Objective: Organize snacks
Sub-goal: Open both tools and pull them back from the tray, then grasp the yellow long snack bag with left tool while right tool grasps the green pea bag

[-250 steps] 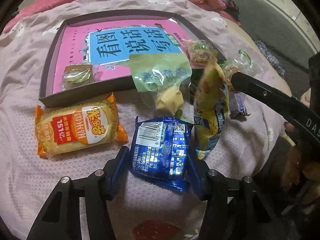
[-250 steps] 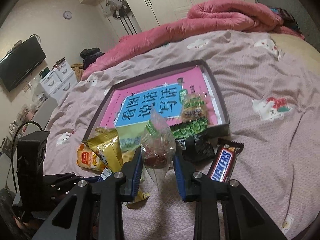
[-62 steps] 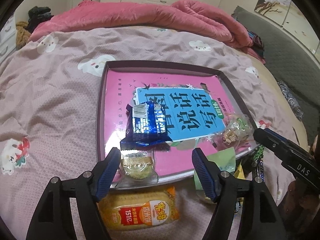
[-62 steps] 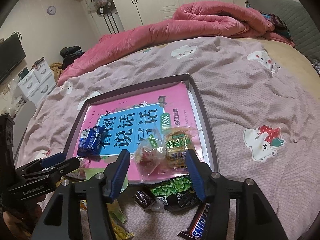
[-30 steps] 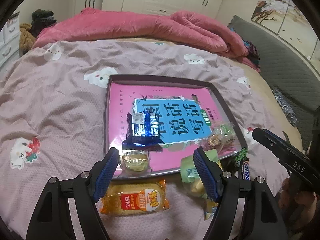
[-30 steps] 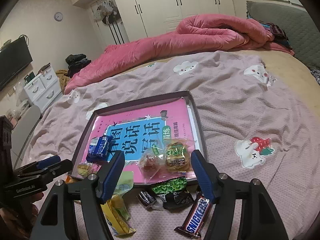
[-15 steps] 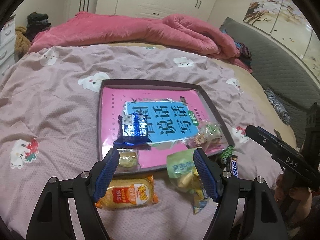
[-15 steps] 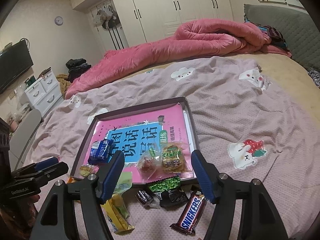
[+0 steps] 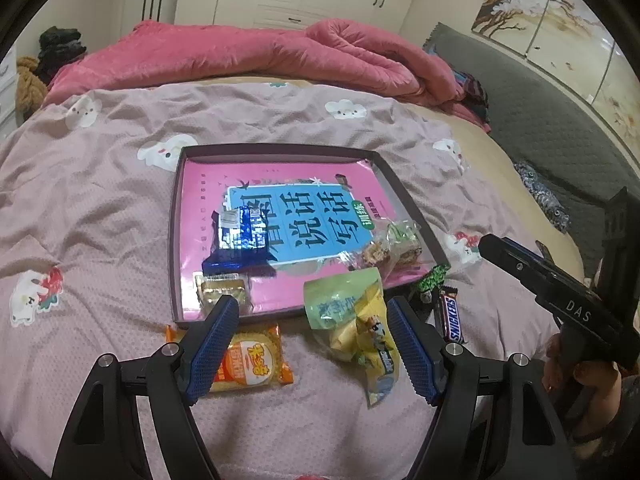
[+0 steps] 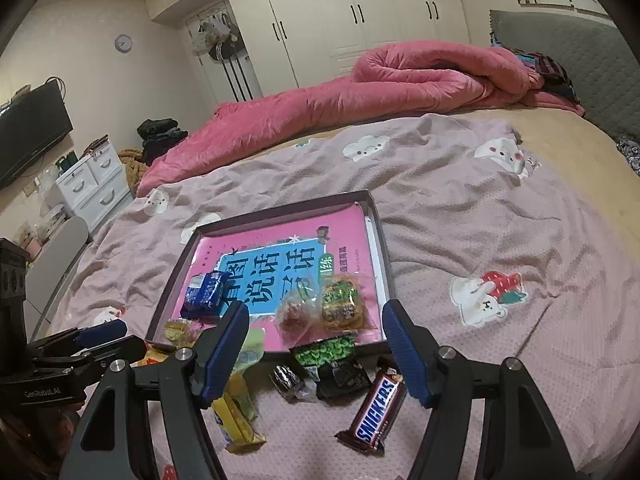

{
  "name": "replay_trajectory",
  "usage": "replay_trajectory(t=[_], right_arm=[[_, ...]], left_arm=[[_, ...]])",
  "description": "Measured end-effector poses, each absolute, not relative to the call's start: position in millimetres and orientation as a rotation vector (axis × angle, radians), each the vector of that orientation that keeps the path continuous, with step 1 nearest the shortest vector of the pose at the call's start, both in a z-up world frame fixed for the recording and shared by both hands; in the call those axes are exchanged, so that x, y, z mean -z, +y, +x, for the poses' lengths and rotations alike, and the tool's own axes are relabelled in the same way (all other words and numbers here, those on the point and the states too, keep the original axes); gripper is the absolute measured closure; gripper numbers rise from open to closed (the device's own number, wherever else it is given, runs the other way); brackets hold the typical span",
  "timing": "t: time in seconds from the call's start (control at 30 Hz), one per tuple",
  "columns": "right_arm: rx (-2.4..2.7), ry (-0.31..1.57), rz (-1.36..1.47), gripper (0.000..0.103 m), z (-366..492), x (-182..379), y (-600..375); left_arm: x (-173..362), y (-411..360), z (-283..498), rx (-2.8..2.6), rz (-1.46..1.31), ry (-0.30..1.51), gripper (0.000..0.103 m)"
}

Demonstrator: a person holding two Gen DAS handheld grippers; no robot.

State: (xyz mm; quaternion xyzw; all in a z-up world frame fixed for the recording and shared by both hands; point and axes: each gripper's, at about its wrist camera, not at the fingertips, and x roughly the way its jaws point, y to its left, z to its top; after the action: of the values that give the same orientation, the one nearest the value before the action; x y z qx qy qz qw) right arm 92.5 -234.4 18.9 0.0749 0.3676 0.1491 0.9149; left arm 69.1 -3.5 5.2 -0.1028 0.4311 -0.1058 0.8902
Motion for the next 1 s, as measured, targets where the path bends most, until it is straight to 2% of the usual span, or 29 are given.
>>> replay_trajectory(t=[1.0], right_arm=[[-0.366,0.796,0.117,0.034,74.3,-2.1,-230.5]], left_arm=[[19.5,-48.8,46.5,0.290,-0.155,0.992,0.025]])
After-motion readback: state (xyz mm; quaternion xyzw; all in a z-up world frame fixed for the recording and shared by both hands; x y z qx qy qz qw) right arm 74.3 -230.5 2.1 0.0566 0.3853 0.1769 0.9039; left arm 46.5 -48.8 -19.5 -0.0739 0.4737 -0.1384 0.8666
